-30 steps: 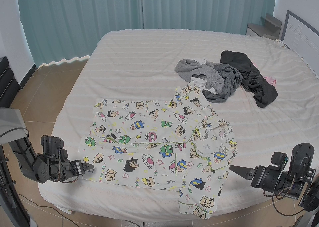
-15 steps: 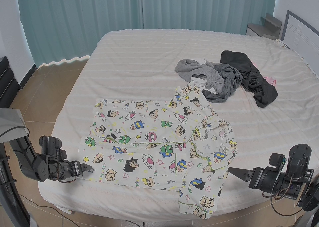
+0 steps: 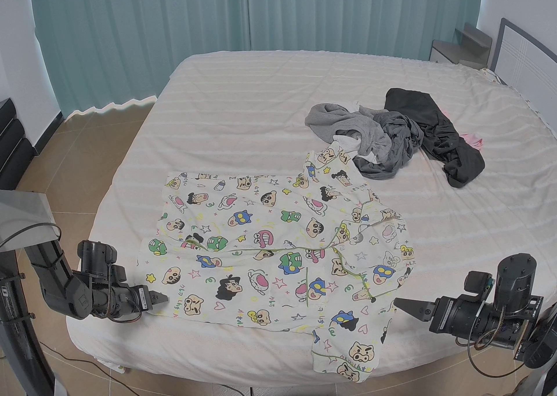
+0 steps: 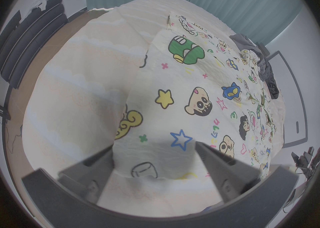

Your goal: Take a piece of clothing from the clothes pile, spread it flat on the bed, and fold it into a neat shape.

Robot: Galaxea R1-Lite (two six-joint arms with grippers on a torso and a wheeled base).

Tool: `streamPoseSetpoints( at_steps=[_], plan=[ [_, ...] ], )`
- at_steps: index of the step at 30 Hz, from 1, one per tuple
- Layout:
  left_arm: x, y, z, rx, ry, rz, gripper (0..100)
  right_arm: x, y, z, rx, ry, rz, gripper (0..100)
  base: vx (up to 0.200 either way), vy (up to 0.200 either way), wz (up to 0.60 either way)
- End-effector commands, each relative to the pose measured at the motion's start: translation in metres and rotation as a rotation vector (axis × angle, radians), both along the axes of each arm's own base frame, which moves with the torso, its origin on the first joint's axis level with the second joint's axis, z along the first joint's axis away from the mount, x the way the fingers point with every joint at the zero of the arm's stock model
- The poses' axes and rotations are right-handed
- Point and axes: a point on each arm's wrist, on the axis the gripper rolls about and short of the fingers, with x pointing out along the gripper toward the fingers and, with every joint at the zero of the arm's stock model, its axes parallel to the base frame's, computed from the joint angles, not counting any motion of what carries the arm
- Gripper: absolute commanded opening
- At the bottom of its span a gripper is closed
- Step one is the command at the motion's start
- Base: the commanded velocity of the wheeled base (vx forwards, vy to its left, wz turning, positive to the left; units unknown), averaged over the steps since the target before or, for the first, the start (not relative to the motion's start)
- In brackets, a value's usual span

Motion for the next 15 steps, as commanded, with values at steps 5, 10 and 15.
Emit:
streamPoseSetpoints(
  at_steps=[5,10,15],
  plan=[
    [-0.006,-0.001,0.004,-0.006,0.002,0.001,0,0.019,0.013,-0.020,-0.058,0.069,0.022,100,0.000,0.000,0.00],
    [-0.013,0.001,0.014,-0.007,-0.021,0.011,0,0.026,0.021,-0.043,-0.134,0.135,0.058,100,0.000,0.000,0.00],
    [-0.022,0.001,0.027,-0.005,-0.054,0.013,0,0.032,0.026,-0.071,-0.234,0.191,0.112,100,0.000,0.000,0.00]
  ],
)
